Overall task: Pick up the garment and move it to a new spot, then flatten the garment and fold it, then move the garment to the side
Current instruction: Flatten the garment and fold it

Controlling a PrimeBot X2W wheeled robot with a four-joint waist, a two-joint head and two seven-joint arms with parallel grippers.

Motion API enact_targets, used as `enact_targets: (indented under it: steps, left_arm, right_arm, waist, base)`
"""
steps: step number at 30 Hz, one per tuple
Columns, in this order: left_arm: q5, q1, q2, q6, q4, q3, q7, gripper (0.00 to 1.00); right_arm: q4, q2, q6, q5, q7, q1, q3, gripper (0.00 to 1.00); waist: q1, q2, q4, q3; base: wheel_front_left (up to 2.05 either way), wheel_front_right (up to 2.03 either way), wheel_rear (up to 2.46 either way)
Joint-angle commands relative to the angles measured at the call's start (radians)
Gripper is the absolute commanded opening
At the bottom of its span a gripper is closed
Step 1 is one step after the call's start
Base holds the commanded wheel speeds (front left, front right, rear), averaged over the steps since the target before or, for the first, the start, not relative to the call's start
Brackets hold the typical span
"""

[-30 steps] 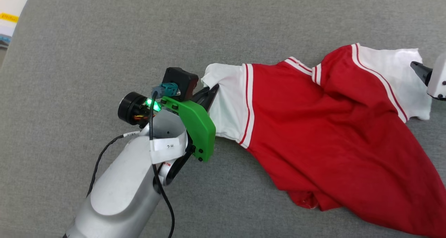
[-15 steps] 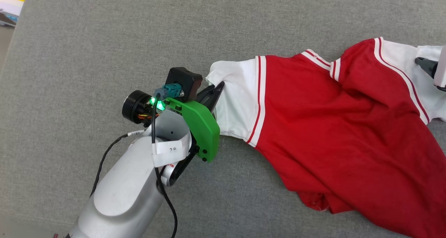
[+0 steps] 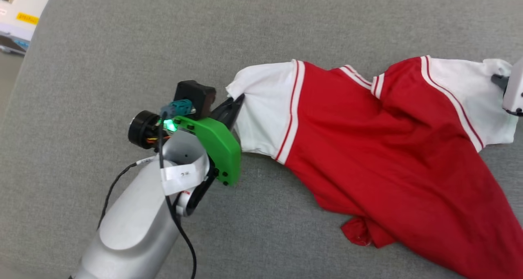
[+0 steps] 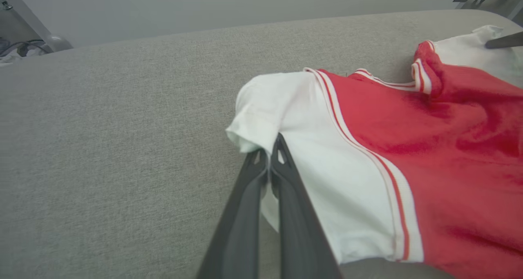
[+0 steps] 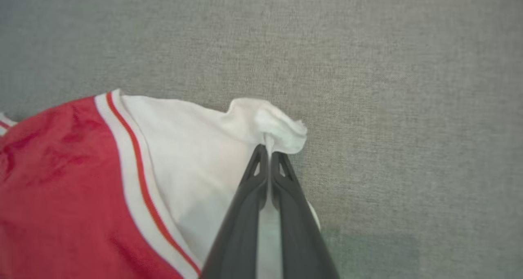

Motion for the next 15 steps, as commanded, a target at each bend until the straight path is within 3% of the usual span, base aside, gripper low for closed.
enact_targets:
  steps: [1, 8, 15]
  left_arm:
    - [-0.011, 0.010, 0.014, 0.007, 0.010, 0.015, -0.014, 0.00]
    - [-0.033, -0.036, 0.059, 0.015, 0.058, 0.088, -0.053, 0.00]
    - [-0.053, -0.190, 0.068, -0.014, 0.200, 0.144, -0.100, 0.00]
  right_arm:
    - [-0.024, -0.009, 0.000, 0.003, -0.027, 0.013, 0.002, 0.00]
    - [-0.117, -0.020, 0.000, -0.005, -0.123, 0.035, 0.004, 0.00]
    - [-0.124, 0.005, 0.000, -0.050, -0.188, 0.004, -0.015, 0.00]
  waist:
    - [0.0000, 0.0000, -0.023, -0.051]
    - [0.0000, 0.0000, -0.069, -0.136]
    - [0.0000, 0.0000, -0.106, -0.194]
  base:
    - [0.00, 0.00, 0.00]
    - [0.00, 0.00, 0.00]
    - [0.00, 0.00, 0.00]
